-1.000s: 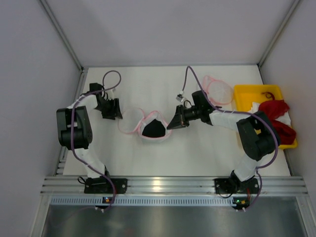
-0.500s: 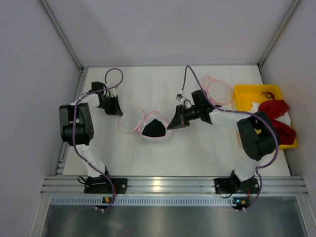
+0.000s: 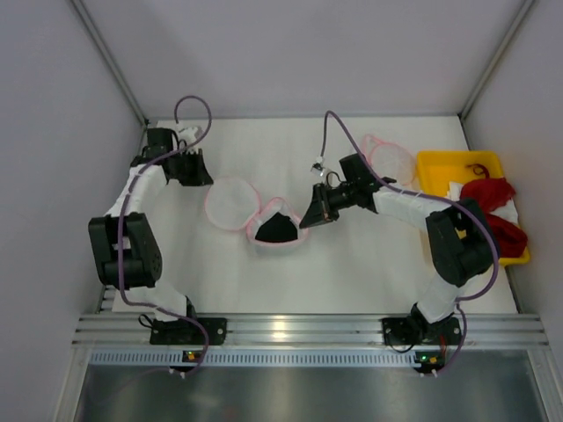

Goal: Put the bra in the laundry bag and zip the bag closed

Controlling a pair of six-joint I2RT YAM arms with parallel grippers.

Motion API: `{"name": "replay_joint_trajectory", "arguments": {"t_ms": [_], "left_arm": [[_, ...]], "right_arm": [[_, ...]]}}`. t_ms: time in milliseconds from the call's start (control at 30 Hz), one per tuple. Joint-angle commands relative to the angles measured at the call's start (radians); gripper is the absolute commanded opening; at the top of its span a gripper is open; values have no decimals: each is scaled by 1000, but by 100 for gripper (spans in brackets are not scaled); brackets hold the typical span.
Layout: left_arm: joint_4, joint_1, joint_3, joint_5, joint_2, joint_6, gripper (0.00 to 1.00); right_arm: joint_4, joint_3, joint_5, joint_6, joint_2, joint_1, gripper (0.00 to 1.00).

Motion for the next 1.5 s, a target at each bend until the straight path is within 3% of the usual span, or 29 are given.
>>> {"name": "replay_joint_trajectory", "arguments": {"t_ms": [0,133,267,500,733,833,900,933,1067,1267,1467], "left_arm": [[-7,-7,139,21,-176,2,0],[-79,-10,364,24,-238,-38,0],[-102,-53,457,14,-297,-44,0],[-134,-196,368,-107,-344,51,0],[-102,-352,347,-268,-301,153,0],[-70,-406,359,-337,-269,216,0],[-27,-434,353,-370,-265,259,0],[-13,-464,342,-403,-265,302,0],[63,-546,306,-444,-265,407,0],[247,-676,157,-424,-342,601,0],[490,-843,-193,-413,-579,818,0]], "right_arm": [[-65,78,7,-70,-65,-26,0],[-110,112,44,-79,-95,-43,0],[-109,112,38,-55,-113,-45,0],[6,59,21,65,-124,-42,0],[238,-55,13,295,-112,21,0],[318,-73,-4,340,-115,69,13],[324,-58,-17,349,-122,75,30],[317,-49,-20,344,-134,67,45],[260,-41,-54,300,-190,-32,67],[90,-58,-67,108,-300,-231,88],[-59,12,-68,-65,-262,-396,90]]}}
